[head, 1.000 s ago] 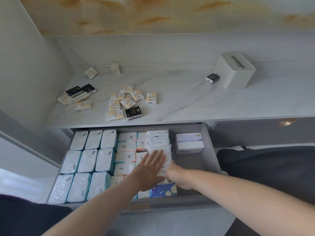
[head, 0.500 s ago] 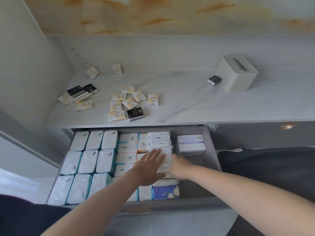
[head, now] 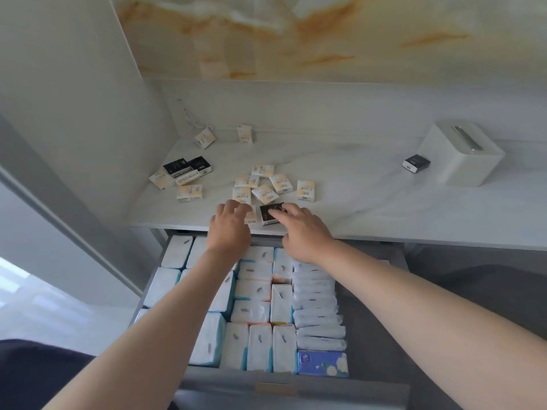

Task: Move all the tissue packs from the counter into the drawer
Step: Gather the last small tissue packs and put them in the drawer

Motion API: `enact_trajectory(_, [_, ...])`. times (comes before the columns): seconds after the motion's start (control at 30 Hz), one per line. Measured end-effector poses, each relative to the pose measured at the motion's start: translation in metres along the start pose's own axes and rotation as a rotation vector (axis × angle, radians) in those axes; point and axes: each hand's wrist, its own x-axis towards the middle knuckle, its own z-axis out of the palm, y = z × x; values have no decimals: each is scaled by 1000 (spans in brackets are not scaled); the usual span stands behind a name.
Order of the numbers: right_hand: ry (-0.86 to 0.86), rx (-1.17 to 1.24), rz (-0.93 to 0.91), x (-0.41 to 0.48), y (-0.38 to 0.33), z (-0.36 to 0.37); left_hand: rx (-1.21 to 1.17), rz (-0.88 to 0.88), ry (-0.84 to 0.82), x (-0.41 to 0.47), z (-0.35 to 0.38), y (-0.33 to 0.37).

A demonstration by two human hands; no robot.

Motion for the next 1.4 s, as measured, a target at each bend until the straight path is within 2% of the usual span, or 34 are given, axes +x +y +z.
enact_trajectory(0.1, [-129, -150, -84, 16, 5, 5, -49, 21, -120, 6, 3, -32])
enact_trajectory(0.17, [-44, -202, -65, 23, 12, 8, -64, 59, -106, 7, 7, -45])
enact_trajectory(0.27, [154, -245, 60, 32, 18, 9, -56, 106, -5, 10, 8, -49])
enact_trajectory(0.33, [202, -302, 107, 41, 16, 9, -160, 130, -16, 13, 7, -50])
enact_trajectory(0.43, [216, -256, 52, 53, 9, 11, -277, 205, -91, 15, 9, -52])
enact_trajectory(0.53, [39, -184, -31, 62, 4, 16, -248, 236, -122, 14, 10, -53])
enact_trajectory(0.6, [0, -212, -46, 65, 5, 19, -211, 237, -120, 12, 7, -54])
enact_trajectory(0.7, [113, -272, -67, 61, 5, 21, -119, 256, -92, 11, -1, -52])
enact_trajectory(0.8, [177, -284, -92, 63, 2, 22, -121, 221, -152, 10, -3, -47])
enact_trajectory(0.93, [174, -263, -53, 63, 0, 17, -126, 201, -208, -2, -5, -46])
enact_trajectory(1.13, [214, -200, -191, 42, 2, 12, -59, 263, -326, -38, -6, -54])
enact_trajectory(1.2, [145, -105, -268, 32, -4, 6, -39, 290, -357, -49, -6, -53])
enact_trajectory(1.27, [-6, -26, -282, 16, -12, 4, 9, 304, -395, -59, -8, -47])
enact_trajectory(1.4, [-323, -148, -266, -22, -19, 15, 136, 363, -515, -81, -6, -34])
